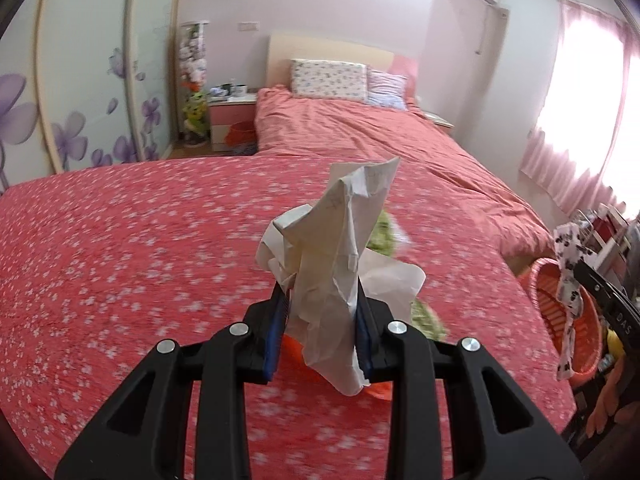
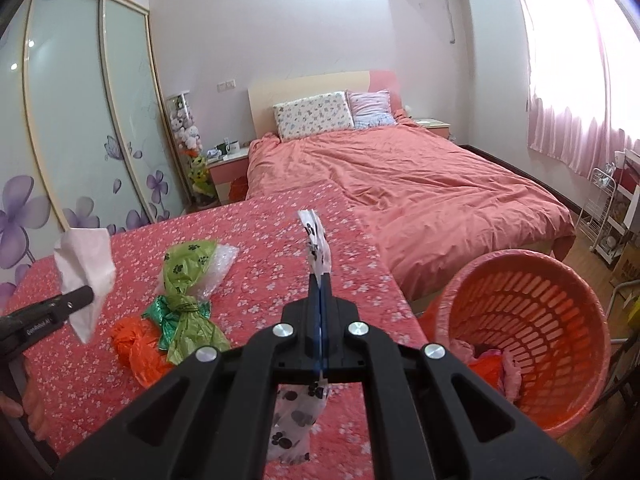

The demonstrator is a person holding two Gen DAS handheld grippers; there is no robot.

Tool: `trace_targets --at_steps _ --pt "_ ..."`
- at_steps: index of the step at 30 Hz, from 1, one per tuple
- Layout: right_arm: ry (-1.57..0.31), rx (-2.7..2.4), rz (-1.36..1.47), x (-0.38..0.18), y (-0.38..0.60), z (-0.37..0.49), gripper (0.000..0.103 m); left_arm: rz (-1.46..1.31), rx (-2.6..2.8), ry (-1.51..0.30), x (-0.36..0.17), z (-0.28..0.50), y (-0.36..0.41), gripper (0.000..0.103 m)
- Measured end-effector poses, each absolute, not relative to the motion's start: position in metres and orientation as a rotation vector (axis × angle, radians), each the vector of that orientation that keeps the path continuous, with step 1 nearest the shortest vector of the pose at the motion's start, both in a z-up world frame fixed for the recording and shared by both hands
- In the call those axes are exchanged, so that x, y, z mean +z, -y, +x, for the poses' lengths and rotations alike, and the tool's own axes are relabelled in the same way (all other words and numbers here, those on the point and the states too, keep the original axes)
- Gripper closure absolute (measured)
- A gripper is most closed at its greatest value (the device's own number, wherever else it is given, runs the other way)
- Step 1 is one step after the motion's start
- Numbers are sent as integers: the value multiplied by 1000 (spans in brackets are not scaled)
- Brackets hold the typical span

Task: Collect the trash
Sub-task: 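Carry tissue and white bag over the basket and open both tools to drop them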

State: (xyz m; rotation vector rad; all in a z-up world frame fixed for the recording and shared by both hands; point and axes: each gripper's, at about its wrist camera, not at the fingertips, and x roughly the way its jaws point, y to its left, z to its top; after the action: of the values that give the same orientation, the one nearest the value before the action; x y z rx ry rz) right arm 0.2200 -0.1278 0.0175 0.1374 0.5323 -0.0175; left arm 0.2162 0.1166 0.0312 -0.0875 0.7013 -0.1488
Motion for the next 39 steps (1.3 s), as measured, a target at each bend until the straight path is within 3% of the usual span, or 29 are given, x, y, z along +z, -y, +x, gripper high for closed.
trace_targets --at_steps 39 --pt "-433 -223 279 19 268 151 101 -5 -523 -741 20 193 77 73"
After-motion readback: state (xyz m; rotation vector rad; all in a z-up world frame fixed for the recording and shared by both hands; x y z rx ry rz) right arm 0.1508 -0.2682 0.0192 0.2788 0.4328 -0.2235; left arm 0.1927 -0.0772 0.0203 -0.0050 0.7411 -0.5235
